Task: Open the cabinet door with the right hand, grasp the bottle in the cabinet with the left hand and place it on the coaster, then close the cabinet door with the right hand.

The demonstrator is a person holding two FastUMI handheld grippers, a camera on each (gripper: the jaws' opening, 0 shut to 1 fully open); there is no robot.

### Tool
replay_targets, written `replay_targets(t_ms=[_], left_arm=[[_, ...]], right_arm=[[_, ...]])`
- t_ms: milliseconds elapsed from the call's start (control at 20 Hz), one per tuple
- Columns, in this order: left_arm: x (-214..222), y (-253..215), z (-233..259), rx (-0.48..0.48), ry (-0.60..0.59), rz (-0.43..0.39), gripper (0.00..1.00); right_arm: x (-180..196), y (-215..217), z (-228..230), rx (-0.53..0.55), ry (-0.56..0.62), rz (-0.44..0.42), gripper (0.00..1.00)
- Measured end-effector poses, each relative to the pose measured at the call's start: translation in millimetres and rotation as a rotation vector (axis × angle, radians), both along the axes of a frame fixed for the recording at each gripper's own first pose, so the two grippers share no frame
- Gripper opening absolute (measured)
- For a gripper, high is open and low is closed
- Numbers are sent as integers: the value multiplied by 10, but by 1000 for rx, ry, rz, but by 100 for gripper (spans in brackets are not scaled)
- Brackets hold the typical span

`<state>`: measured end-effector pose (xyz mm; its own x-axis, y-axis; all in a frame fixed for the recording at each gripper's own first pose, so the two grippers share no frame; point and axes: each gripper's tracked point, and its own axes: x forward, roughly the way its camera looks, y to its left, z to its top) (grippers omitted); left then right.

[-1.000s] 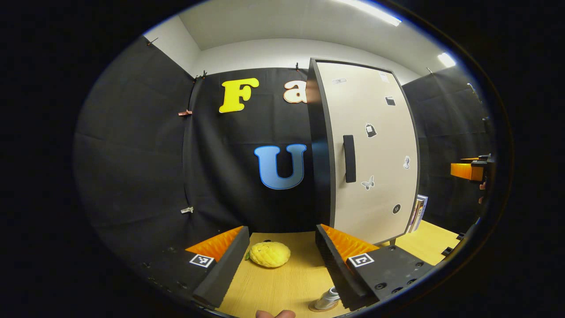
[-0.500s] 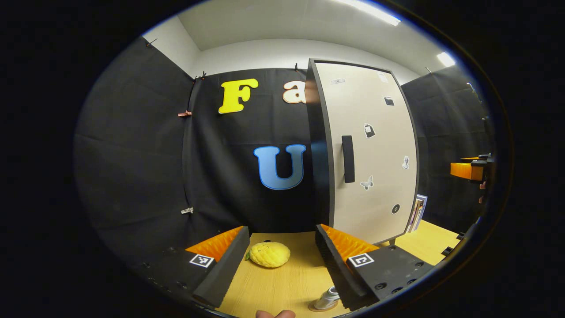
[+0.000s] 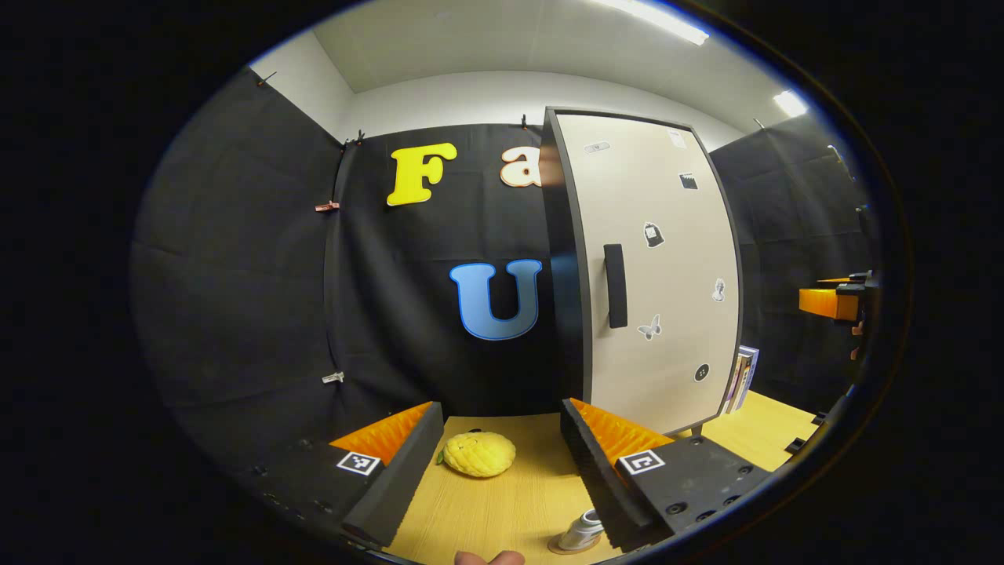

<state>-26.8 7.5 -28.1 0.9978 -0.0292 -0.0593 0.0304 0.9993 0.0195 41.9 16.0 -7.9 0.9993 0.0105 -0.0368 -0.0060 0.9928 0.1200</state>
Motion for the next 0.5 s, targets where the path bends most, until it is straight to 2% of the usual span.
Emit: replay_targets(t_ms=[500], left_arm=[[-49, 14, -26, 9, 6, 10, 95]], right_arm=[[-2, 10, -23, 3, 3, 12, 98]])
